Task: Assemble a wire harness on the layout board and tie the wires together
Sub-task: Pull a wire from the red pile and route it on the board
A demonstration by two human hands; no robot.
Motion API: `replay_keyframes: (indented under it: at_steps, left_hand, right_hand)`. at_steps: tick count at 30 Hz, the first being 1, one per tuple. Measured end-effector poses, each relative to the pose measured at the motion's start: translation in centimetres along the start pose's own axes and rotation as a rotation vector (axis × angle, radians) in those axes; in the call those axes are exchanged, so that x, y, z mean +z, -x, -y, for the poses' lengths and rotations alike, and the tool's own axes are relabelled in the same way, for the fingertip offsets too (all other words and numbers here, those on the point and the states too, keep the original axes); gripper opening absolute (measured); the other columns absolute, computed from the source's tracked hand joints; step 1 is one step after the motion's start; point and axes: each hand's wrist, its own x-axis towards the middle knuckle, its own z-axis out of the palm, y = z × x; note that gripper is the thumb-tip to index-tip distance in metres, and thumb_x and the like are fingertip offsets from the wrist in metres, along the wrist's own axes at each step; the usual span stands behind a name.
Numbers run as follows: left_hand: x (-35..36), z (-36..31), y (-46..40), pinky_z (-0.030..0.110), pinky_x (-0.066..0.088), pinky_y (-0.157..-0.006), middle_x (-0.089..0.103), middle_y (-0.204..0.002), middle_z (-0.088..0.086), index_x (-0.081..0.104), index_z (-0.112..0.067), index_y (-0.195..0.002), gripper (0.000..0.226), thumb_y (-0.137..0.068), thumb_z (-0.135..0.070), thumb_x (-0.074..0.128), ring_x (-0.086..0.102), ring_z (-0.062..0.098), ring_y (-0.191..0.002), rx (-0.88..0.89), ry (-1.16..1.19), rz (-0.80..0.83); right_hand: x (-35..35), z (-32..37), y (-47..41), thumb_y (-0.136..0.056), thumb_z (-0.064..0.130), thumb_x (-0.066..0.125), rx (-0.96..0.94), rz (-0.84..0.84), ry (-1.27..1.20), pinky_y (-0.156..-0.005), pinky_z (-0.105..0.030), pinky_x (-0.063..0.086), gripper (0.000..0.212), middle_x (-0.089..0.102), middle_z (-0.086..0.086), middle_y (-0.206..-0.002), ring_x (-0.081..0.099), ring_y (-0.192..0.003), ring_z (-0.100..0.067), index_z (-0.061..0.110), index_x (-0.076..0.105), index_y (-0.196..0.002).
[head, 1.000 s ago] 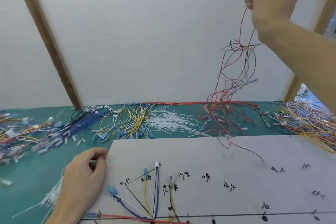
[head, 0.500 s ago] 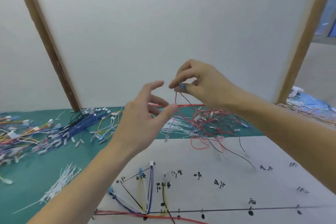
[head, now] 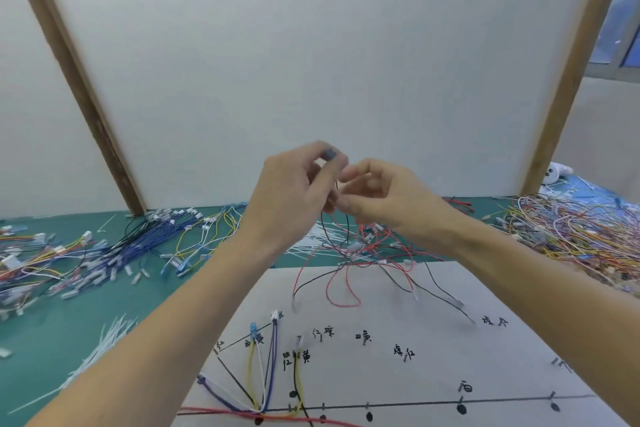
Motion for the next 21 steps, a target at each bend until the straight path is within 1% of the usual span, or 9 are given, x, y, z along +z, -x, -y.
replay_keyframes:
  at_steps: [4,7,10,13,15,16,17,19,21]
  left_hand:
    - [-1.8,-1.4,-3.1,0.036,0.06,-0.061,0.078,-0.081,0.005,0.067,-0.019,-0.094,0.018,-0.105,-0.027,0.056,0.078,0.023,-0.073,-0.06,0.185,-0.113]
    - [-2.4,-2.6,-5.3,0.027,0.06,-0.067,0.079,-0.081,0.007,0.068,-0.016,-0.093,0.019,-0.105,-0.023,0.056,0.078,0.021,-0.077,-0.001,0.195,-0.154]
    - [-3.2,-3.2,-6.7,0.029,0.061,-0.07,0.079,-0.081,0.005,0.066,-0.019,-0.09,0.021,-0.106,-0.022,0.053,0.078,0.02,-0.081,0.007,0.241,-0.242]
    - [-5.3,-2.9,-8.0,0.039,0.063,-0.074,0.077,-0.081,0.004,0.063,-0.02,-0.091,0.02,-0.107,-0.023,0.052,0.078,0.023,-0.086,-0.042,0.419,-0.414]
    - [-6.8,-2.3,-8.6,0.042,0.063,-0.077,0.076,-0.081,0.002,0.062,-0.019,-0.093,0.019,-0.108,-0.024,0.051,0.077,0.024,-0.088,-0.063,0.467,-0.482]
    - [-7.4,-2.0,-8.7,0.042,0.062,-0.078,0.075,-0.081,0.0,0.062,-0.019,-0.094,0.019,-0.108,-0.025,0.05,0.077,0.024,-0.088,-0.064,0.459,-0.499]
    - [-7.9,-1.6,-8.8,0.04,0.062,-0.078,0.075,-0.081,-0.001,0.062,-0.02,-0.094,0.02,-0.108,-0.025,0.05,0.077,0.022,-0.088,-0.061,0.446,-0.518]
    - [-9.0,-1.0,-9.0,0.037,0.058,-0.079,0.074,-0.08,-0.003,0.062,-0.022,-0.093,0.02,-0.108,-0.026,0.049,0.076,0.02,-0.086,-0.06,0.434,-0.578]
    - [-10.0,-0.5,-9.2,0.037,0.057,-0.083,0.072,-0.078,-0.004,0.062,-0.022,-0.093,0.02,-0.107,-0.025,0.048,0.077,0.021,-0.084,-0.071,0.439,-0.625]
  right_hand:
    - [2.3,-4.4,0.4,-0.085,0.03,0.081,0.2,0.157,0.24,-0.091,-0.035,0.06,0.024,0.076,0.005,-0.108,0.074,-0.099,-0.018,0.029,0.072,-0.108]
    - [2.7,-6.9,-1.3,-0.093,0.024,0.07,0.133,-0.059,0.564,-0.089,-0.035,0.055,0.004,0.073,0.011,-0.101,0.07,-0.094,-0.018,0.027,0.068,-0.096]
    - [0.2,-7.4,-4.1,-0.095,0.02,0.068,0.115,-0.407,0.53,-0.096,-0.038,0.052,0.025,0.065,0.003,-0.124,0.068,-0.1,-0.021,0.023,0.065,-0.119]
    - [-3.1,-8.6,-5.9,-0.095,0.032,0.07,0.263,-0.46,0.445,-0.111,-0.037,0.038,0.047,0.057,-0.003,-0.14,0.053,-0.131,-0.023,0.016,0.059,-0.138]
    - [-4.4,-10.0,-5.9,-0.103,0.035,0.054,0.339,-0.449,0.508,-0.097,-0.037,0.047,0.035,0.069,-0.01,-0.119,0.061,-0.117,-0.029,0.005,0.069,-0.116]
    - [-4.9,-10.7,-5.8,-0.106,0.033,0.046,0.341,-0.467,0.577,-0.086,-0.038,0.05,0.042,0.073,-0.015,-0.104,0.065,-0.103,-0.035,0.0,0.07,-0.099]
    - [-5.4,-11.5,-5.7,-0.107,0.03,0.042,0.335,-0.485,0.648,-0.081,-0.04,0.052,0.047,0.074,-0.021,-0.099,0.067,-0.096,-0.039,-0.005,0.069,-0.094]
    - [-6.5,-12.2,-5.6,-0.108,0.026,0.04,0.342,-0.551,0.745,-0.083,-0.042,0.054,0.043,0.074,-0.02,-0.106,0.066,-0.095,-0.039,0.0,0.073,-0.099]
    - [-7.3,-11.8,-5.8,-0.108,0.029,0.041,0.349,-0.644,0.706,-0.083,-0.037,0.05,0.039,0.074,-0.011,-0.112,0.066,-0.099,-0.033,0.011,0.075,-0.104]
